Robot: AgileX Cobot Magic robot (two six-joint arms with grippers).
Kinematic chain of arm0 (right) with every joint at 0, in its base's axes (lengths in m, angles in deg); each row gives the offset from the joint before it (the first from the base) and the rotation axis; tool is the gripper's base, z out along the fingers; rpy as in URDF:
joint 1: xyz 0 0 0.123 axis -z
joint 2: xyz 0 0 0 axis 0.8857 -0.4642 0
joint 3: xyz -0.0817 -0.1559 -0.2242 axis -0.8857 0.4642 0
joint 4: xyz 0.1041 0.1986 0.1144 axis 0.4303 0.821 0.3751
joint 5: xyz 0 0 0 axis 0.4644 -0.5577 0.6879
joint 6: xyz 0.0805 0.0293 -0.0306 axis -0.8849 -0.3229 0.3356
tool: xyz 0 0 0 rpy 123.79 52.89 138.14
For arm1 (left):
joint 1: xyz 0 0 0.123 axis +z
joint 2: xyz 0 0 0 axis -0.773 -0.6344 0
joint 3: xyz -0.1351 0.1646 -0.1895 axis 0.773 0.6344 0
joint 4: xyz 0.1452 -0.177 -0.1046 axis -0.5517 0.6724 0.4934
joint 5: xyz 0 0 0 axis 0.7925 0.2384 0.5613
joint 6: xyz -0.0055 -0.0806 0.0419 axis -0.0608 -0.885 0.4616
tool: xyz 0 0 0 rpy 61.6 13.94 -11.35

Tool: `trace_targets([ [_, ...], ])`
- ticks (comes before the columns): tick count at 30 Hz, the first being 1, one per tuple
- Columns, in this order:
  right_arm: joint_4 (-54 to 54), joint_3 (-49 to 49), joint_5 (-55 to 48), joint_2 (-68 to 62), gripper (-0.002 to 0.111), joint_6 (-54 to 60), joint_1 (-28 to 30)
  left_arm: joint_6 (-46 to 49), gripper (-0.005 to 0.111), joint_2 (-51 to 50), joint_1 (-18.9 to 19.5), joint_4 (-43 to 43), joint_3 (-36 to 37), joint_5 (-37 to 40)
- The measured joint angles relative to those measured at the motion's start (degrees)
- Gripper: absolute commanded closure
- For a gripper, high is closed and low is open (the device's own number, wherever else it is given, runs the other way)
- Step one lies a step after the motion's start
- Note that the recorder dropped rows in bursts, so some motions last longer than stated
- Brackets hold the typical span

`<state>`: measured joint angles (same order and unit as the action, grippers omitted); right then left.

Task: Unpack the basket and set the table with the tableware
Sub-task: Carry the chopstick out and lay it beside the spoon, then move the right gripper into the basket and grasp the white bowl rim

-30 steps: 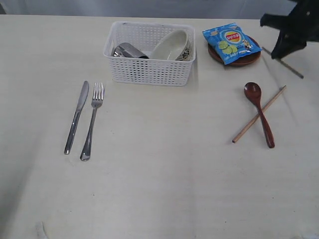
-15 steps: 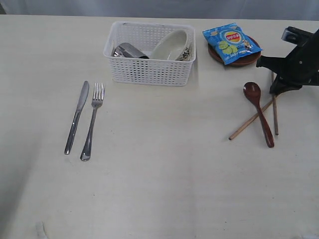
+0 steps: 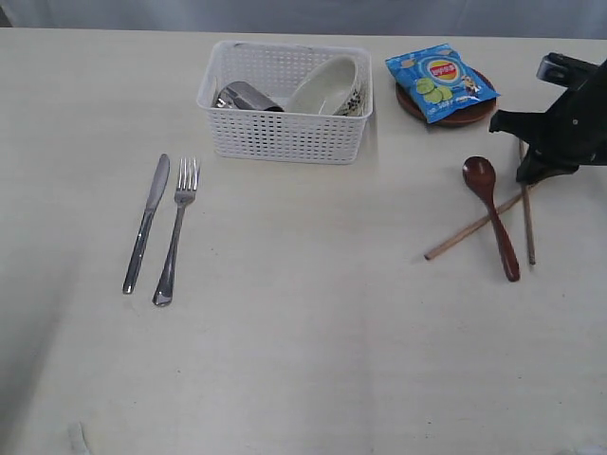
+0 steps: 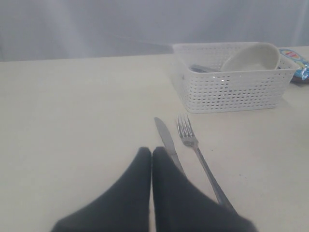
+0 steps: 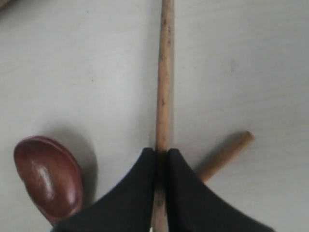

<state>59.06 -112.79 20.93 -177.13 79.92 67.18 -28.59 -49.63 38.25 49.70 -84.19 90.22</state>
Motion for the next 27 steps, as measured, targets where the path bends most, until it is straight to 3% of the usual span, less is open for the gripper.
trace_targets([
  [4, 0.0, 0.1, -2.3, 2.0, 0.068, 0.9, 0.0, 0.0, 0.107, 0.0, 0.0, 0.0, 0.0, 0.0],
  [8, 0.5, -1.5, -5.6, 3.6, 0.053, 1.3, 0.0, 0.0, 0.107, 0.0, 0.0, 0.0, 0.0, 0.0],
  [15, 5.4, -5.3, -10.5, 7.0, 0.051, 4.9, 0.0, 0.0, 0.107, 0.0, 0.0, 0.0, 0.0, 0.0],
  [27, 24.8, -14.0, -16.7, 14.5, 0.051, 22.9, -2.6, 0.0, 0.107, 0.0, 0.0, 0.0, 0.0, 0.0],
])
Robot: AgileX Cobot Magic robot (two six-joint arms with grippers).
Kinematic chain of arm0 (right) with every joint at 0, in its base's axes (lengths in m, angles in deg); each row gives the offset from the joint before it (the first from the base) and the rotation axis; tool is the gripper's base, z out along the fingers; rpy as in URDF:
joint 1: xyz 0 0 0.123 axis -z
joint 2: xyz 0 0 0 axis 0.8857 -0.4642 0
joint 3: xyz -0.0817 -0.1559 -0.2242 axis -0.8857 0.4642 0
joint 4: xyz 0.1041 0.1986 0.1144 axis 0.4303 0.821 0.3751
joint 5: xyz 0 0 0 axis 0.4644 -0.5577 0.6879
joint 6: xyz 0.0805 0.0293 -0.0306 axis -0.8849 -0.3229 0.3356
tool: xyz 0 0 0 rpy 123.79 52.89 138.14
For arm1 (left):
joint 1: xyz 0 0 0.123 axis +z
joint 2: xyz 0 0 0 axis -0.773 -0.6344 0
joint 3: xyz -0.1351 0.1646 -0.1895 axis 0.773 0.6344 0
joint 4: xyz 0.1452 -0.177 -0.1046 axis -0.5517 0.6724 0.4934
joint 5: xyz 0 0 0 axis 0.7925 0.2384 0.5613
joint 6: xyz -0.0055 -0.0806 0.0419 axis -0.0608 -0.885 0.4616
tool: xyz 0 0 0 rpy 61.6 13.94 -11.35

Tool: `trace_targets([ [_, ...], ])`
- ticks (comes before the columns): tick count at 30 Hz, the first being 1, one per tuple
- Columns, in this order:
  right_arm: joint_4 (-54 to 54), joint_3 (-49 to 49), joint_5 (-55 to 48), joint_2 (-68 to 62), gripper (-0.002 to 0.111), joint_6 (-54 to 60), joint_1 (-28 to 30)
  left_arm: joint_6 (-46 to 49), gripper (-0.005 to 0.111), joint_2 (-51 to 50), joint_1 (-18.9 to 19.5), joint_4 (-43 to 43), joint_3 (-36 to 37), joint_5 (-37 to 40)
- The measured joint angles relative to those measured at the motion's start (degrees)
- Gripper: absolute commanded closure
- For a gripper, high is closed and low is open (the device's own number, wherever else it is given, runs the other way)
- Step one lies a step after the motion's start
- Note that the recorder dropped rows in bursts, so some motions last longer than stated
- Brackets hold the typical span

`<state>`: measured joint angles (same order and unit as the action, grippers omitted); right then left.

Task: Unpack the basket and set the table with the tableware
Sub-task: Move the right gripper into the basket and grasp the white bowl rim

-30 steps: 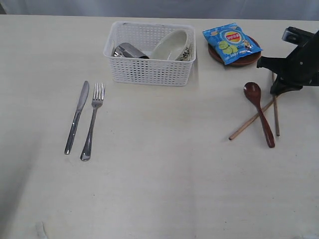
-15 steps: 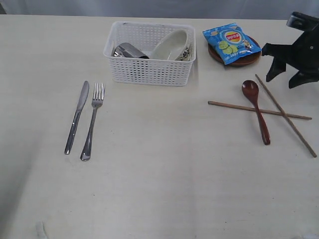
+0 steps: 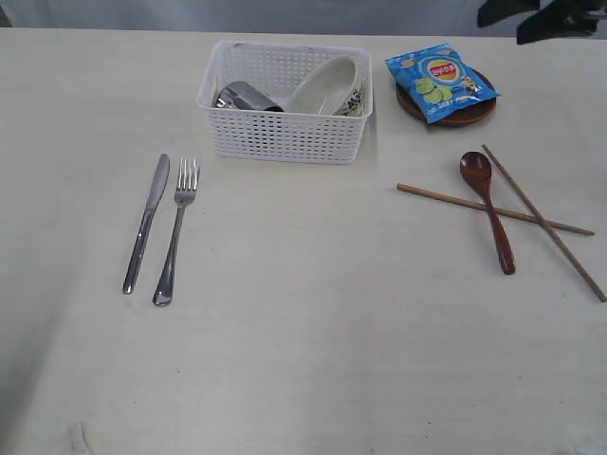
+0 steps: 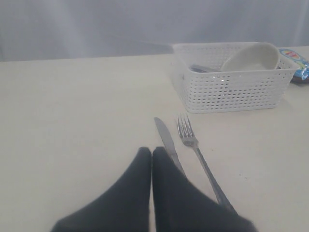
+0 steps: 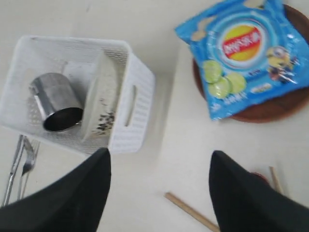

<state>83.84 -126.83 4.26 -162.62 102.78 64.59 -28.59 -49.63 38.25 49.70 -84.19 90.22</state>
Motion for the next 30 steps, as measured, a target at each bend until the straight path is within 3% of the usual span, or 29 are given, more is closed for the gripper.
trace_targets([
  [3, -0.8, -1.6, 2.6, 0.1, 0.051, 1.3, -6.0, 0.0, 0.107, 0.0, 0.0, 0.0, 0.0, 0.0],
  [6, -7.7, -4.9, 9.2, -1.9, 0.051, -4.2, -14.0, 0.0, 0.107, 0.0, 0.0, 0.0, 0.0, 0.0],
  [8, -9.7, -8.6, 10.1, -5.3, 0.051, -7.8, -16.1, 0.0, 0.107, 0.0, 0.0, 0.0, 0.0, 0.0],
  [17, -13.3, -27.7, 5.9, -24.6, 0.051, -16.7, -18.0, 0.0, 0.107, 0.0, 0.0, 0.0, 0.0, 0.0],
  [28, -21.2, -29.4, 1.7, -28.3, 0.051, -21.3, -20.5, 0.0, 0.107, 0.0, 0.0, 0.0, 0.0, 0.0],
  [30, -22.8, -29.6, 1.7, -28.3, 0.057, -21.4, -21.7, 0.0, 0.107, 0.0, 0.0, 0.0, 0.0, 0.0],
])
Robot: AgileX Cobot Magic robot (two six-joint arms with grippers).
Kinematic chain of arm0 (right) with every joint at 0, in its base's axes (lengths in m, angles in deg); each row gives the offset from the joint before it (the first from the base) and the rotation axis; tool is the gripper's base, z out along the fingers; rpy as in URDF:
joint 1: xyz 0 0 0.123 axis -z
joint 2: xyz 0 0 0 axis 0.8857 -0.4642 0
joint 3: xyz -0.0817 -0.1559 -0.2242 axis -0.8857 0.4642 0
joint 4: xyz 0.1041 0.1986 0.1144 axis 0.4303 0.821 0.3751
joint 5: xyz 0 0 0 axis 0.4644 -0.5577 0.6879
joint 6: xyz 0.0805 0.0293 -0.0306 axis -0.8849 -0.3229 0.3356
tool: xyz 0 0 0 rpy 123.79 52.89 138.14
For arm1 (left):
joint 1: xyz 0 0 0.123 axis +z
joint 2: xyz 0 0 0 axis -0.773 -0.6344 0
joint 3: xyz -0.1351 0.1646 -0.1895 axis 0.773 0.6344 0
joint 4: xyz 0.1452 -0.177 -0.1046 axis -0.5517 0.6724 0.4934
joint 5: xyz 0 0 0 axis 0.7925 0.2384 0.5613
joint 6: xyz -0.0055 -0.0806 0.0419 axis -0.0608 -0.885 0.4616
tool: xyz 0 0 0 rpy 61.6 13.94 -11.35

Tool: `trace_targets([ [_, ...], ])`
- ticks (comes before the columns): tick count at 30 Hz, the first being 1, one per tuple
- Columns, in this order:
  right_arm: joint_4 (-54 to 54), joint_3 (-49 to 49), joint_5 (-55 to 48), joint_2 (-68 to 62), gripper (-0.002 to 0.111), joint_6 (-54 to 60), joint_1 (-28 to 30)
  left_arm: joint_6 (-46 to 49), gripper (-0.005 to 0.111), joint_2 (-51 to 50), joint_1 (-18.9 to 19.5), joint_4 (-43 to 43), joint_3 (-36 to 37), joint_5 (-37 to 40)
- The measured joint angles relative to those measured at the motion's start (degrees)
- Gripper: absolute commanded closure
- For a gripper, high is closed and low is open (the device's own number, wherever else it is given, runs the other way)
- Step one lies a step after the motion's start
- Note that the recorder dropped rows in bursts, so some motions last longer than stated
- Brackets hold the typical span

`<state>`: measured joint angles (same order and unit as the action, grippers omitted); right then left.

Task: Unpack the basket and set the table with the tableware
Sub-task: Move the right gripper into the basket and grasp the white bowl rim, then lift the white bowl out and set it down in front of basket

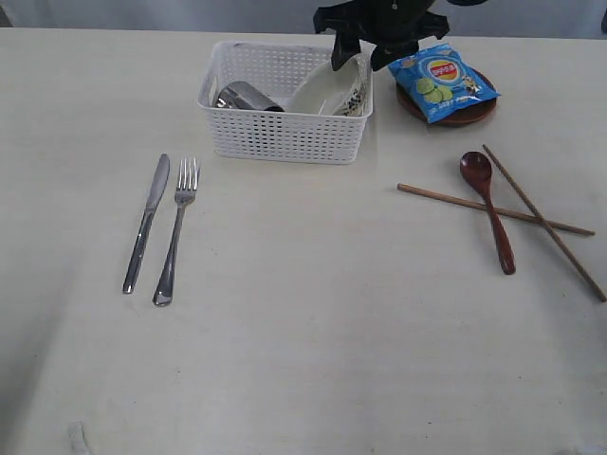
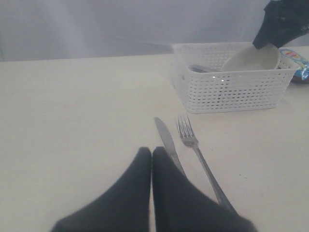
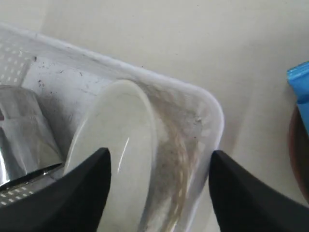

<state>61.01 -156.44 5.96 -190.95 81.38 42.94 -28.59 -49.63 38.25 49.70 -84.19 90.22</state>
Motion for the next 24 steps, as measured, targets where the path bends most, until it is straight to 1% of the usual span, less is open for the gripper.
trace_targets([
  [2, -3.6, 0.0, 0.0, 0.0, 0.067, 0.0, -1.5, 0.0, 0.107, 0.0, 0.0, 0.0, 0.0, 0.0],
  [7, -16.6, 0.0, 0.0, 0.0, 0.107, -5.0, -4.9, 0.0, 0.107, 0.0, 0.0, 0.0, 0.0, 0.0],
  [10, -20.6, -0.2, 0.2, 0.0, 0.109, -7.5, -5.6, 0.0, 0.107, 0.0, 0.0, 0.0, 0.0, 0.0],
  [18, -21.5, -0.6, 0.4, 0.5, 0.109, -8.4, -5.8, 0.0, 0.107, 0.0, 0.0, 0.0, 0.0, 0.0],
  [24, -22.7, -0.7, 0.4, 3.6, 0.109, -8.5, -5.8, 0.0, 0.107, 0.0, 0.0, 0.0, 0.0, 0.0],
])
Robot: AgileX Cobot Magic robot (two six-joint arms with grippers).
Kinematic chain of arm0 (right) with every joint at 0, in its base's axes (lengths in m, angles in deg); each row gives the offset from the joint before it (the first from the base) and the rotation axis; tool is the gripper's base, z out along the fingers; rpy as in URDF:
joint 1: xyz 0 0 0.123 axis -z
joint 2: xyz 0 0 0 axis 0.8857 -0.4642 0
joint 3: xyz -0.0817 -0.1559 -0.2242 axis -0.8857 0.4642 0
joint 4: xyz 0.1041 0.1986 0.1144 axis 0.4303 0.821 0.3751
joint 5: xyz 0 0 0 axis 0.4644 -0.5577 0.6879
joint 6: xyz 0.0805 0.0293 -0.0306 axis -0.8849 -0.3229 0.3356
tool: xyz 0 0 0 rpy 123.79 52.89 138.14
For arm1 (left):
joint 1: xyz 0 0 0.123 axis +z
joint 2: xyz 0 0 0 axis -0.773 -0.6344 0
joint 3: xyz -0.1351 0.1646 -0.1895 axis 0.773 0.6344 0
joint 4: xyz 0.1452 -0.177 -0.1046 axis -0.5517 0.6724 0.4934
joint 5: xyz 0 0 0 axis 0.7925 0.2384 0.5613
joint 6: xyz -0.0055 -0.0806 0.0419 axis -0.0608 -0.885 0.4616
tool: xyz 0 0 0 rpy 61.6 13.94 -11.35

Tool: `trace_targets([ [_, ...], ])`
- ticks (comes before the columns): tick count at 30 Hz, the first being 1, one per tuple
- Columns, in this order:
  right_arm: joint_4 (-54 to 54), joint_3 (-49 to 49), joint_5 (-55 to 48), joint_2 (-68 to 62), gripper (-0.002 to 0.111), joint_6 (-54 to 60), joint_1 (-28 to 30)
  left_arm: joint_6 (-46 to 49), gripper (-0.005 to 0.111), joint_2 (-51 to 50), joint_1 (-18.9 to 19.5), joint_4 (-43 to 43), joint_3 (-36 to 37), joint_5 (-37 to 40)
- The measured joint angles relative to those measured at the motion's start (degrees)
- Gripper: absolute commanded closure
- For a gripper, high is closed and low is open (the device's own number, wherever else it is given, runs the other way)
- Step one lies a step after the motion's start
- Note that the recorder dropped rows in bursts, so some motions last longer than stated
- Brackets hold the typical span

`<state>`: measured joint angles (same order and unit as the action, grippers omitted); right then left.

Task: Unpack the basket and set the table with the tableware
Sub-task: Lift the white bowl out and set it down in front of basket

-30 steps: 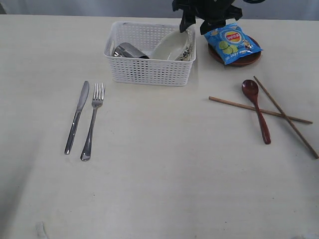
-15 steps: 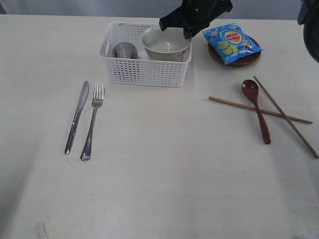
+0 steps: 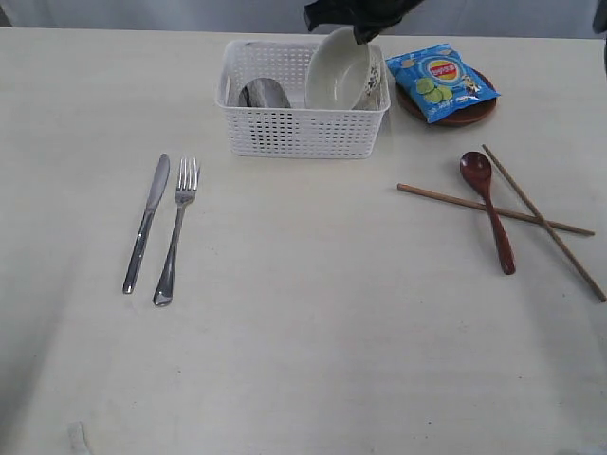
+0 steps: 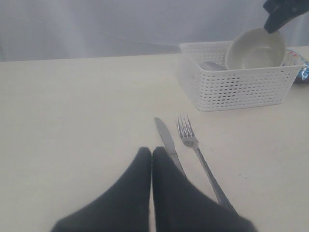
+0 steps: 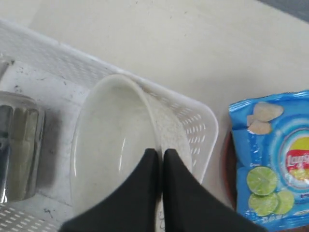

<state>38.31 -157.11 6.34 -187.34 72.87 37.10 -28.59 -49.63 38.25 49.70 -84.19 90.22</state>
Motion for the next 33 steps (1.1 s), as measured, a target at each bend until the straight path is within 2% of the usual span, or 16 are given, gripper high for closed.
trace_targets([
  [8, -0.8, -3.1, -0.6, 5.3, 0.109, 0.0, 0.0, 0.0, 0.107, 0.0, 0.0, 0.0, 0.0, 0.0],
  [12, 1.4, -3.7, -5.6, 7.9, 0.109, 3.0, 0.1, 0.0, 0.107, 0.0, 0.0, 0.0, 0.0, 0.0],
  [18, 16.6, -3.7, -17.0, 10.8, 0.109, 12.3, 0.2, 0.0, 0.107, 0.0, 0.0, 0.0, 0.0, 0.0],
  [25, 34.1, -2.9, -17.7, 11.5, 0.109, 19.0, 0.2, 0.0, 0.107, 0.0, 0.0, 0.0, 0.0, 0.0],
  [33, 42.3, 8.9, -17.6, 11.6, 0.109, 26.7, 0.2, 0.0, 0.107, 0.0, 0.0, 0.0, 0.0, 0.0],
])
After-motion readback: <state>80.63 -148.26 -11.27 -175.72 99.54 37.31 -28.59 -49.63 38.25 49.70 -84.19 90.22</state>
